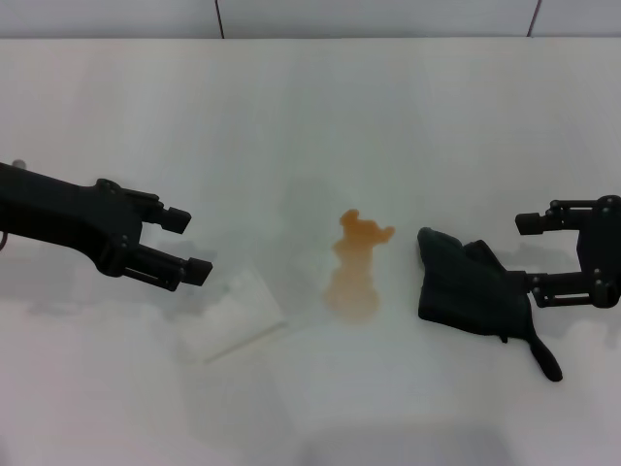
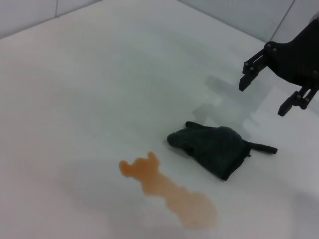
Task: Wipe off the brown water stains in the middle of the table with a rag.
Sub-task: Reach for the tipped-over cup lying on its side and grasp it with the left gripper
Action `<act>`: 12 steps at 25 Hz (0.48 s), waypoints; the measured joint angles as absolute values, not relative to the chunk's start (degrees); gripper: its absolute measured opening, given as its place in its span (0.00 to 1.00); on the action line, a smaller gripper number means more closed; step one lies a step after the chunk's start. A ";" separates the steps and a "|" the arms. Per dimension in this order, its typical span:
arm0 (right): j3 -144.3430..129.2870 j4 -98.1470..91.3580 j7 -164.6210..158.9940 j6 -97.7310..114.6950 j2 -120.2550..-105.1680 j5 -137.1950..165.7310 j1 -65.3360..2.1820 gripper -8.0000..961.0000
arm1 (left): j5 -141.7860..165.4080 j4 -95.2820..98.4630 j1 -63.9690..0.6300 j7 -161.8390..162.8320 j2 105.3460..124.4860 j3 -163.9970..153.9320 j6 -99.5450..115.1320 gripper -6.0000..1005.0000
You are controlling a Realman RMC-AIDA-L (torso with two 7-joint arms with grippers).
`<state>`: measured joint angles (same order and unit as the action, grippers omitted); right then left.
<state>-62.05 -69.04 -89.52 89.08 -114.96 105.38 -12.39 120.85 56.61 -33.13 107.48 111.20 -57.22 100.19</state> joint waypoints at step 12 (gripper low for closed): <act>-62.26 -69.04 -89.56 89.08 -114.96 105.44 -12.39 0.77 | 120.85 56.60 -33.14 107.65 111.26 -57.21 100.45 0.88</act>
<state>-62.26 -69.04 -89.56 89.08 -114.96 105.44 -12.39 120.85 56.60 -33.14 107.65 111.26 -57.21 100.45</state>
